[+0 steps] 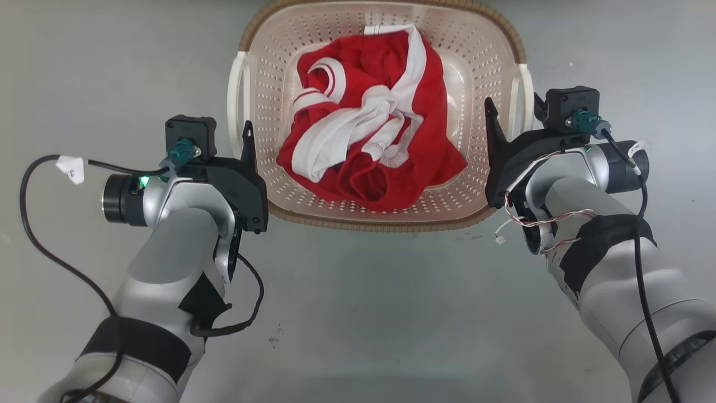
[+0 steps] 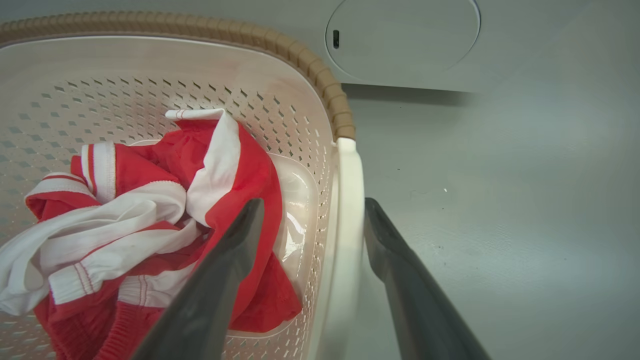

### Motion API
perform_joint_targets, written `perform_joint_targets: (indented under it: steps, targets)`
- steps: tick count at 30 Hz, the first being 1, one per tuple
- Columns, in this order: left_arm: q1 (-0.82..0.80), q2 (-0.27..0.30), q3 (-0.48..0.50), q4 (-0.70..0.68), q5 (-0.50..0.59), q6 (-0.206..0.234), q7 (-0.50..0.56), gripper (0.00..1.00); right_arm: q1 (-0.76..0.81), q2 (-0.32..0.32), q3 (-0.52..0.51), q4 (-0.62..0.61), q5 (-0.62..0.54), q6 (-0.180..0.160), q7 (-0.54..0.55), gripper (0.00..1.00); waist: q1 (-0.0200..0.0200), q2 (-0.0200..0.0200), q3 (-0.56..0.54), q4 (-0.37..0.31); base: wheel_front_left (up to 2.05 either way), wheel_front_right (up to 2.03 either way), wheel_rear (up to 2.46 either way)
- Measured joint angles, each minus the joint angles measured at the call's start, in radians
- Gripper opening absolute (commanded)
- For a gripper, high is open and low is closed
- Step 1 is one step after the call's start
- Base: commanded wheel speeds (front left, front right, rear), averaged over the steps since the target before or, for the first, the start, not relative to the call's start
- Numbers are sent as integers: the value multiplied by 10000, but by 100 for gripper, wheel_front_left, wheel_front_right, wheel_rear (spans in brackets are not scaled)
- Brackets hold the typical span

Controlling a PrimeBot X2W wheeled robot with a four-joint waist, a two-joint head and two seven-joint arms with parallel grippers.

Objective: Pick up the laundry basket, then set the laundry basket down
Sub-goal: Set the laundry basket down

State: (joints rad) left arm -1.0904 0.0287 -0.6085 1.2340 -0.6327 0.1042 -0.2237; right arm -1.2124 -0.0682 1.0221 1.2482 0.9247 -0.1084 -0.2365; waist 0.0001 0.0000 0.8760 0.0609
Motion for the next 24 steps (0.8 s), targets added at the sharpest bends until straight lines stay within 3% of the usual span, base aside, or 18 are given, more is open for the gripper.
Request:
perform_joint_targets:
  steps: [14, 24]
  targets:
    - [827, 2, 320, -828, -247, -324, -263, 100, 606, -215, -504, -288, 0, 176, -128, 100, -1, 0, -1677, -21, 0, 0, 0]
    - [2401, 295, 897, -2004, -157, -188, -261, 100, 1798, -276, -1060, -1363, -130, 205, -128, 100, -2, 0, -3115, -31, 0, 0, 0]
